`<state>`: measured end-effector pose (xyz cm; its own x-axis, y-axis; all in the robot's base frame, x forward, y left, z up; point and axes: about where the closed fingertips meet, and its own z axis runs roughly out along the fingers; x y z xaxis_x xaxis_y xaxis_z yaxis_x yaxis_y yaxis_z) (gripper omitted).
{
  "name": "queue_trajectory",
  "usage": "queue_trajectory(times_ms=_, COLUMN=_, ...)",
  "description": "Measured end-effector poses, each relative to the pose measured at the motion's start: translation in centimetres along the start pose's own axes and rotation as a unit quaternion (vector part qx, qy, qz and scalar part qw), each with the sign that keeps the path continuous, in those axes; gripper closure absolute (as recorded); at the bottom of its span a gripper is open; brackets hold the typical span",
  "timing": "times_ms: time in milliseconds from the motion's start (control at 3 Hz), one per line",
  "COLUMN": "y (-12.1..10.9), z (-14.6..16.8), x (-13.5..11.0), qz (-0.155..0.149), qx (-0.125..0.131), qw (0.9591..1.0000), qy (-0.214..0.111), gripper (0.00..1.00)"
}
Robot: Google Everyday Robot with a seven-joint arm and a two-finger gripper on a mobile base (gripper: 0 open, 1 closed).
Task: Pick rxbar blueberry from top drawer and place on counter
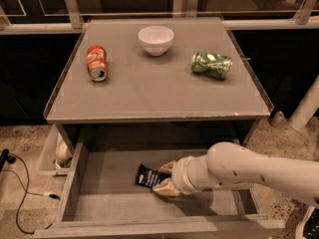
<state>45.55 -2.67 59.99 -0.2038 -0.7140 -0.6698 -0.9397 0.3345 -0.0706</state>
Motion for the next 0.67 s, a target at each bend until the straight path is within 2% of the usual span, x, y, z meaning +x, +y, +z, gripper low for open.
queue_trajectory(times_ms=333, y=0.2, z=-2.5, x=-1.5, qz=0.010, qx=-0.022, qw=0.9995, qy=-0.019, gripper=1.00)
queue_trajectory(times_ms=667, y=0.2, z=-6.0, x=-4.2, qz=0.001, qx=-0.047, qw=0.9981, qy=-0.040, gripper=1.00)
